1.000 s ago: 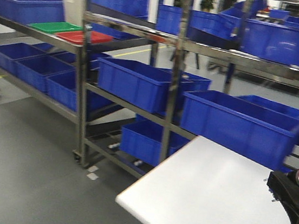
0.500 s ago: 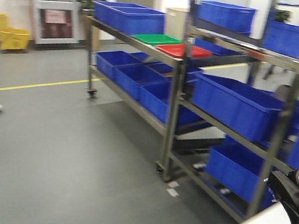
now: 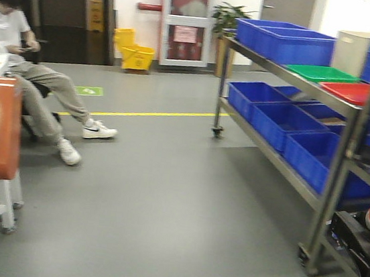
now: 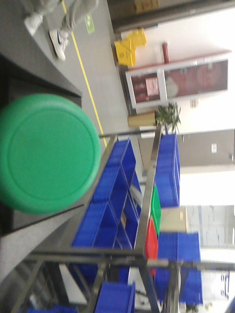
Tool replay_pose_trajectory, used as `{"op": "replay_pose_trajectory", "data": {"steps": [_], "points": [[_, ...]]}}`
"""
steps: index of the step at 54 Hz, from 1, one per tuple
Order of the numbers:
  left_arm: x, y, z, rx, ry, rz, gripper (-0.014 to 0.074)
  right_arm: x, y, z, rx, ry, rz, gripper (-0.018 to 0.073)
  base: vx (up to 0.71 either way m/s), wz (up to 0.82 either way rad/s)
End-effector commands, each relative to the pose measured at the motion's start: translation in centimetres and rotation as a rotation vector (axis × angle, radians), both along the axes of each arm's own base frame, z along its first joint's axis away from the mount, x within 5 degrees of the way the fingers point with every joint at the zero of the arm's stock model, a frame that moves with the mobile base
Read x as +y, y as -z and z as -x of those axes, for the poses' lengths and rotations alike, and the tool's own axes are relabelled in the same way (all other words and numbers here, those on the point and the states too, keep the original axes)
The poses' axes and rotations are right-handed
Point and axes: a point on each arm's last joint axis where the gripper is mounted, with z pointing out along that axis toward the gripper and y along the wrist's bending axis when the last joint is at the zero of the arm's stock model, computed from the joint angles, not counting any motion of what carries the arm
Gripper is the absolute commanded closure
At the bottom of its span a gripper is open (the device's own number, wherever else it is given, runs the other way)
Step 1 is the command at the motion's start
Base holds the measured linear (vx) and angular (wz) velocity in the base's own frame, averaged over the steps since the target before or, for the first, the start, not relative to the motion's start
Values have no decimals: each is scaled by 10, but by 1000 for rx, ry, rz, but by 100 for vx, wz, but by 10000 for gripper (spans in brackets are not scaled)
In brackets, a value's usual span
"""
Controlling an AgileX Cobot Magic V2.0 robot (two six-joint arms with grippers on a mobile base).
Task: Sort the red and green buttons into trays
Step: 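Drive the base away from the table while holding both buttons, then drive the base to the cart with the green and red trays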
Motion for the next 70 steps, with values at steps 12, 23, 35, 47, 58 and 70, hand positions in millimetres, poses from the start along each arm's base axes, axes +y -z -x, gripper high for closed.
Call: {"op": "replay_pose_trajectory", "data": {"steps": [12,23,35,47,58,70], "points": [[-3,-17,4,-78,47,36,599,2,-23,3,-130,-26,-29,568,29,50],[-3,-17,4,-76,45,36,599,2,-22,3,-128,-25,-28,568,33,38],[-3,-17,4,-77,46,36,599,2,-22,3,-127,-25,-28,568,35,22],[-3,-17,4,-77,46,36,599,2,-22,3,-127,-25,-28,568,39,9],[-3,-17,4,-75,44,35,599,2,-22,3,-127,-25,-28,568,42,9],[-3,-17,4,-75,44,35,599,2,-22,3,-127,-25,-28,568,45,7]]}}
